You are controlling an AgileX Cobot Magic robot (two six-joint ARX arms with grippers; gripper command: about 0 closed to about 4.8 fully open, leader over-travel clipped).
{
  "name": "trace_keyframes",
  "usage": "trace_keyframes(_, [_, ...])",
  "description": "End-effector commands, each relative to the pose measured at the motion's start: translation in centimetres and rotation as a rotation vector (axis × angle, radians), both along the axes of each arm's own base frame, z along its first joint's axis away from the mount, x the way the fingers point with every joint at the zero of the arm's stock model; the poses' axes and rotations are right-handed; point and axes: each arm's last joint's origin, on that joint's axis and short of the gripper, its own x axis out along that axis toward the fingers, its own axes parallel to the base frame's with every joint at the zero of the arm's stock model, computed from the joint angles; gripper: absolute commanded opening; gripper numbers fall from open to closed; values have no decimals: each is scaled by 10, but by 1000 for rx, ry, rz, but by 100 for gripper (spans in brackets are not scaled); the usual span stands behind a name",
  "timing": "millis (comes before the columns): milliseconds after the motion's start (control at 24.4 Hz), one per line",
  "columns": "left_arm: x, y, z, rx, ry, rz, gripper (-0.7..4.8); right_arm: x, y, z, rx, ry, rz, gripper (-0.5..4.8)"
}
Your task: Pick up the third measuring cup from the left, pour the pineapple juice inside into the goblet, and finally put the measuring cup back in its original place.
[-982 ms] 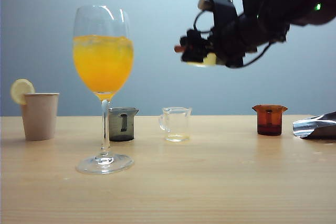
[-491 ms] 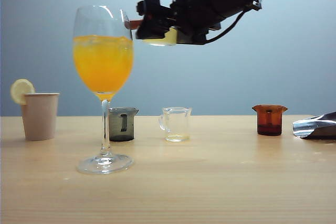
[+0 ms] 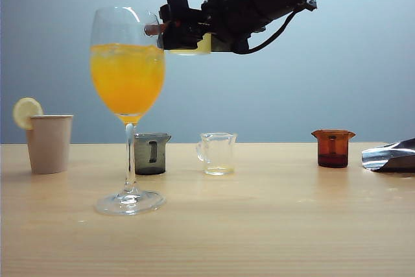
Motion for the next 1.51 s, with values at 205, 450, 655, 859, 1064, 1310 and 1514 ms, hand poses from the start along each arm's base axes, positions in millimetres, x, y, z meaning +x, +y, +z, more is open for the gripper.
trace_keyframes(205, [0,0,2,-7,-7,0,-5,-5,-3,19,12,-99,20,198])
trace_keyframes(450, [0,0,2,-7,-7,0,-5,-19,-7,40,26,-135,28,198])
trace_keyframes(655, [0,0,2,-7,-7,0,-5,-34,3,42,-26,-144,65,198])
trace_keyframes(859, [0,0,2,-6,-8,3,-5,-38,7,40,-72,-170,80,198])
trace_keyframes(1064, [0,0,2,-6,-8,3,-5,-38,7,40,-141,-235,87,198])
trace_keyframes(1310, [0,0,2,-6,-8,3,-5,-39,8,40,-184,-284,94,198])
trace_keyframes(1514, [0,0,2,-6,-8,3,-5,-36,12,47,-233,-350,90,198])
